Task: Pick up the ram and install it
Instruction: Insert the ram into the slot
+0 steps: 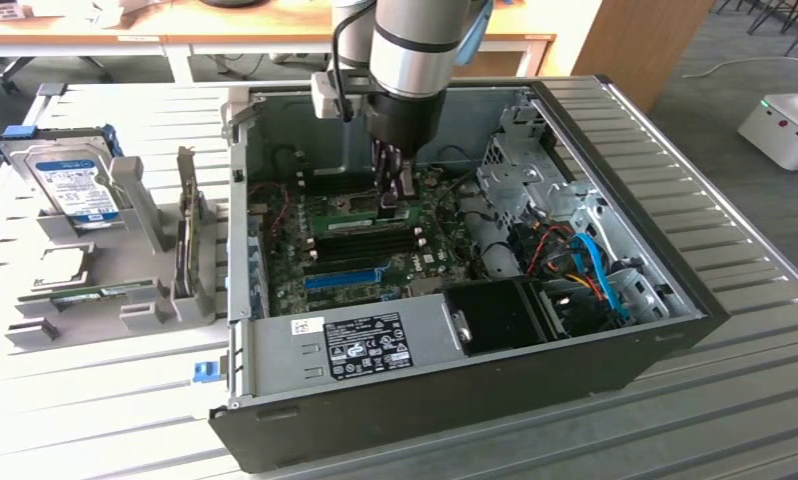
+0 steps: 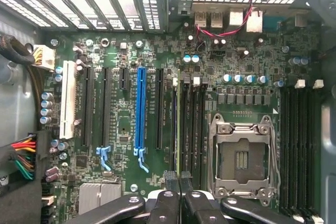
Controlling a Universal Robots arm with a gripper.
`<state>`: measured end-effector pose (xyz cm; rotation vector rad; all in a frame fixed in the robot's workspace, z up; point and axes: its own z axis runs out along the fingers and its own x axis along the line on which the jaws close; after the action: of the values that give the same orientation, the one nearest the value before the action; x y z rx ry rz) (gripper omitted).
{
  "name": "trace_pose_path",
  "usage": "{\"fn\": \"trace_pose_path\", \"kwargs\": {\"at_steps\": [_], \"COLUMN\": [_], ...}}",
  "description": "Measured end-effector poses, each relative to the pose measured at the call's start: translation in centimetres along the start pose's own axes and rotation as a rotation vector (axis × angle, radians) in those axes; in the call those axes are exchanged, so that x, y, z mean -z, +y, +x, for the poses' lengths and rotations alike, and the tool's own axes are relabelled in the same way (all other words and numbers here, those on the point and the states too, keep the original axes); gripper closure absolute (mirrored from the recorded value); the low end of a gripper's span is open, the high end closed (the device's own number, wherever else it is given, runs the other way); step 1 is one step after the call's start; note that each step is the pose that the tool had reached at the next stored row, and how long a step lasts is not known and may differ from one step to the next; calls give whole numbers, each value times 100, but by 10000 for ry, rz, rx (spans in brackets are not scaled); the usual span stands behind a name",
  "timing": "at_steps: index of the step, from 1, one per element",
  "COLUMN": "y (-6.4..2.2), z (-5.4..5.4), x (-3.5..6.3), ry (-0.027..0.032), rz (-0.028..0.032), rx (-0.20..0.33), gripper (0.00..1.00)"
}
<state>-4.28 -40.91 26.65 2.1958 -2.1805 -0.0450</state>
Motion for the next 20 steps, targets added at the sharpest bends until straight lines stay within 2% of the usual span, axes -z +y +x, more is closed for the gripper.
{"fn": "trace_pose_path", "kwargs": {"at_steps": [9,20], "y": [-4,-4], "z": [-1,-1], "x": [-84,-88], "ry": [0,-6], "rz": [0,-2], "rx": [0,-120], "gripper": [88,88]}}
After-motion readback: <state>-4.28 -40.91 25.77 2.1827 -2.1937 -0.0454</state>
